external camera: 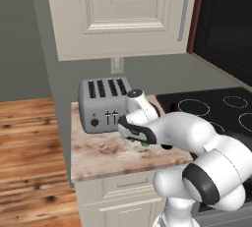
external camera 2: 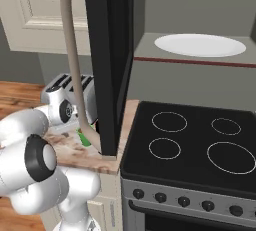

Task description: Place the microwavable item in the microwave. Then, close the microwave door and press the start button.

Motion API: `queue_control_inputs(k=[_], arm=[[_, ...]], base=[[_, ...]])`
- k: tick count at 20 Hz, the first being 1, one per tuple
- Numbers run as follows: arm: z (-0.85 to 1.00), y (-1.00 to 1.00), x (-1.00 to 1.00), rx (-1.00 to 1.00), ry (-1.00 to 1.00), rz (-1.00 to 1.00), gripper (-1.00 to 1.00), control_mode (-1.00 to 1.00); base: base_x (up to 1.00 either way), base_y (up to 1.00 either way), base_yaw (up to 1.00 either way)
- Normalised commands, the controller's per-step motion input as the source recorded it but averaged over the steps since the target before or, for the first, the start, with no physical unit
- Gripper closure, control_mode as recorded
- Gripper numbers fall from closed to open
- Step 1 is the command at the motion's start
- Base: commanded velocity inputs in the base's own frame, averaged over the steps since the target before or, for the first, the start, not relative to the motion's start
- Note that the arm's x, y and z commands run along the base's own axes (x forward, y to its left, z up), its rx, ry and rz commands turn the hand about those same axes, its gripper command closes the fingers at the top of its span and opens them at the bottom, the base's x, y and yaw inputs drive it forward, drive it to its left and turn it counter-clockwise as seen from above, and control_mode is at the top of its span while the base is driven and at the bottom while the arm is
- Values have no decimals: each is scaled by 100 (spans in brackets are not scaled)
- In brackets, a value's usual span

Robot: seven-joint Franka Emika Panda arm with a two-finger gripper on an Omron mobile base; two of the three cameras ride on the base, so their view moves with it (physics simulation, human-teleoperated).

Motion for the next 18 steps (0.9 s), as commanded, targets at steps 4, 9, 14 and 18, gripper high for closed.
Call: queue_control_inputs(k=[4, 9, 14, 18], arm=[[-26, 0, 25, 0, 4, 1, -100, -100], [-24, 0, 18, 0, 4, 1, -100, -100], [-27, -2, 2, 0, 5, 3, -100, -100], [-44, -11, -36, 0, 1, 5, 100, -100]], base=[[0, 0, 0], [0, 0, 0], [0, 0, 0], [0, 0, 0]])
